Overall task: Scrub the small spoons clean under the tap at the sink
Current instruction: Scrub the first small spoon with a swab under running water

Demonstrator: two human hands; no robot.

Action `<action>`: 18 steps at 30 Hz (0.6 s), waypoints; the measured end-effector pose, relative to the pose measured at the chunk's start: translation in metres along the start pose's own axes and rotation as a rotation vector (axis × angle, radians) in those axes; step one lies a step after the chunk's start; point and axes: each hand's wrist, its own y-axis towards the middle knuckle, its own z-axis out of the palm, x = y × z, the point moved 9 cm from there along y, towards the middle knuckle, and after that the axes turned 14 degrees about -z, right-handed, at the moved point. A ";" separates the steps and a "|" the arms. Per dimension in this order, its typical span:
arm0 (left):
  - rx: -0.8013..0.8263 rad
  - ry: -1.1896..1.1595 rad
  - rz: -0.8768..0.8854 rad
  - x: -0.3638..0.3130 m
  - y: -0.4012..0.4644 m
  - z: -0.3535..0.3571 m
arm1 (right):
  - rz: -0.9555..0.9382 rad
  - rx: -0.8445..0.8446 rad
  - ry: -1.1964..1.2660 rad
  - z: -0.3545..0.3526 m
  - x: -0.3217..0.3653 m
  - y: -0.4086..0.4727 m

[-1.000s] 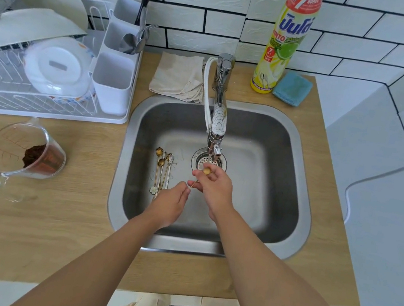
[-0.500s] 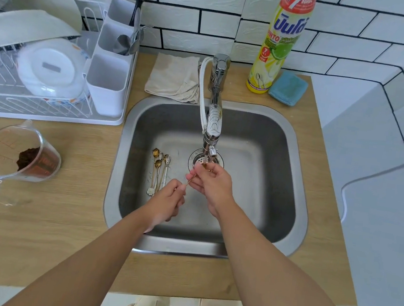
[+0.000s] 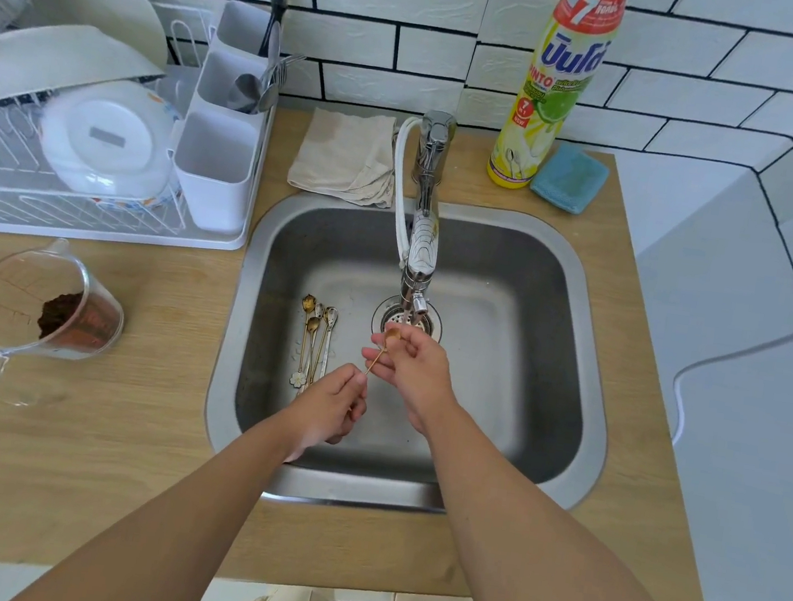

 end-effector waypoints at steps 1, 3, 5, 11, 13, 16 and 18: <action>0.003 -0.004 -0.002 0.001 0.001 0.000 | -0.003 0.011 0.002 0.000 0.000 0.000; 0.006 -0.023 0.003 0.001 0.002 0.000 | -0.016 -0.013 -0.013 -0.004 0.003 0.001; -0.009 -0.061 0.019 0.002 0.003 -0.003 | -0.034 -0.093 -0.052 -0.017 0.007 0.004; -0.034 -0.465 0.069 -0.019 0.018 -0.008 | -0.082 -0.320 -0.021 -0.078 0.010 0.002; -0.068 -0.530 0.071 -0.035 0.026 0.003 | -0.092 -0.343 0.020 -0.090 0.008 -0.002; -0.119 -0.510 0.080 -0.048 0.032 0.019 | -0.100 -0.410 0.061 -0.109 0.008 -0.008; -0.150 -0.484 0.094 -0.049 0.032 0.025 | -0.109 -0.419 0.072 -0.115 0.011 -0.009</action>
